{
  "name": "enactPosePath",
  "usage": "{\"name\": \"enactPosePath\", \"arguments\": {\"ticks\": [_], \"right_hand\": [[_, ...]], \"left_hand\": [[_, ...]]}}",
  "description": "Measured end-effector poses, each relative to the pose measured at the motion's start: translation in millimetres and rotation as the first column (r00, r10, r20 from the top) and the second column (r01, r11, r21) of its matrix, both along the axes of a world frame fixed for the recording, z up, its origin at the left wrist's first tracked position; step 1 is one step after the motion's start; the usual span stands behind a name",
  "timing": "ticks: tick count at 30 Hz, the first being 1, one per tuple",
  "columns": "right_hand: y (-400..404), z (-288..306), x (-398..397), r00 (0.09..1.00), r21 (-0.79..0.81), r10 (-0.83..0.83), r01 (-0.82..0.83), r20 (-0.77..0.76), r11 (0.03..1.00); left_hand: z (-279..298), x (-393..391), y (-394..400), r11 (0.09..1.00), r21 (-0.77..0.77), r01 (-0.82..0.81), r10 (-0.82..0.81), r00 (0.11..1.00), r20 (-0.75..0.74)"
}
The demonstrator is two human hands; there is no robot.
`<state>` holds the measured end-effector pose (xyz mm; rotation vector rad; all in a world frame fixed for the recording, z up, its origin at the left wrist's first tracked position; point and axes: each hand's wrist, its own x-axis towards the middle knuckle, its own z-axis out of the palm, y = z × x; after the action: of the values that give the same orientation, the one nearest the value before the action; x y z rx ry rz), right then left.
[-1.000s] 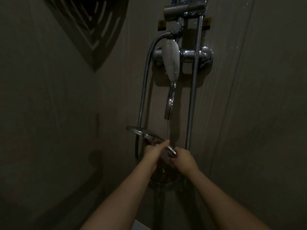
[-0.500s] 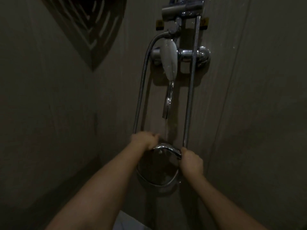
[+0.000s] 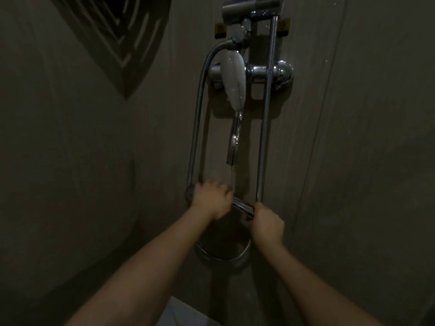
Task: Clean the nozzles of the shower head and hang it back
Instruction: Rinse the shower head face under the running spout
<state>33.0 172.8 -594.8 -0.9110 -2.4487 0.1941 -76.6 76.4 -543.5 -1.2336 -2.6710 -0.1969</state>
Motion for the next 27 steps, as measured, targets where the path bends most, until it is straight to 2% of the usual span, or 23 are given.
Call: {"name": "enactPosePath", "arguments": {"ticks": [2,3,6,8,11,15,17,19,20,21,22,23,25,26,27], "right_hand": [[-2.3,0.4,-1.9,0.999,-0.062,-0.019,0.018,-0.026,0.998],[-1.7,-0.3,-1.2,0.999,-0.072,-0.020,0.018,-0.029,0.997],[3.6,-5.5,3.5,0.999,-0.057,-0.024,0.023,-0.027,0.998],[2.7,-7.0,5.1,0.999,-0.079,-0.037,0.036,-0.013,0.996],[1.2,-6.3,4.3,0.999,-0.186,-0.028,0.031,0.022,0.982],[1.3,-1.8,-2.2,0.992,-0.392,0.106,-0.071,0.067,0.917],[-2.6,3.6,-7.8,0.975,-0.428,0.196,-0.133,0.105,0.894],[-3.2,11.6,-14.6,0.951,-0.432,0.271,-0.184,0.149,0.883],[-1.9,15.6,-17.5,0.940,-0.437,0.300,-0.204,0.164,0.876],[-1.0,20.3,-19.5,0.930,-0.450,0.321,-0.213,0.178,0.867],[-0.2,24.7,-20.8,0.921,-0.466,0.347,-0.232,0.178,0.854],[0.0,28.6,-21.6,0.915,-0.485,0.367,-0.247,0.169,0.839],[0.5,33.1,-24.1,0.905,-0.509,0.403,-0.285,0.136,0.812],[0.7,34.0,-25.7,0.900,-0.496,0.415,-0.302,0.134,0.814],[0.0,34.3,-27.1,0.896,-0.480,0.423,-0.314,0.135,0.819]], "left_hand": [[0.2,15.7,5.8,0.985,0.030,0.172,-0.169,0.983,-0.078],[2.5,9.3,6.0,0.983,0.052,0.174,-0.171,0.984,-0.050],[1.9,-30.1,-0.5,0.993,0.111,-0.042,0.022,0.984,0.174],[2.5,-33.4,-4.0,0.988,0.083,-0.131,0.110,0.969,0.221],[13.1,-16.9,3.0,0.985,-0.049,-0.167,0.171,0.982,0.082],[6.4,17.8,3.5,0.970,-0.243,0.029,-0.066,0.987,-0.148],[0.6,18.6,-8.4,0.991,-0.133,-0.019,-0.009,0.977,-0.211],[-1.0,4.8,-26.7,0.986,0.081,-0.144,0.154,0.978,-0.138],[-3.1,-5.0,-36.3,0.948,0.211,-0.238,0.253,0.966,-0.046],[-5.3,-13.3,-46.7,0.871,0.339,-0.356,0.349,0.933,0.084],[-6.8,-19.6,-55.3,0.755,0.460,-0.468,0.389,0.884,0.259],[-7.7,-23.3,-61.1,0.613,0.556,-0.562,0.365,0.825,0.432],[-11.4,-25.7,-61.3,0.356,0.607,-0.711,0.125,0.680,0.723],[-15.6,-28.9,-57.0,0.242,0.608,-0.756,-0.058,0.614,0.787],[-20.2,-33.3,-50.6,0.131,0.600,-0.789,-0.252,0.559,0.790]]}}
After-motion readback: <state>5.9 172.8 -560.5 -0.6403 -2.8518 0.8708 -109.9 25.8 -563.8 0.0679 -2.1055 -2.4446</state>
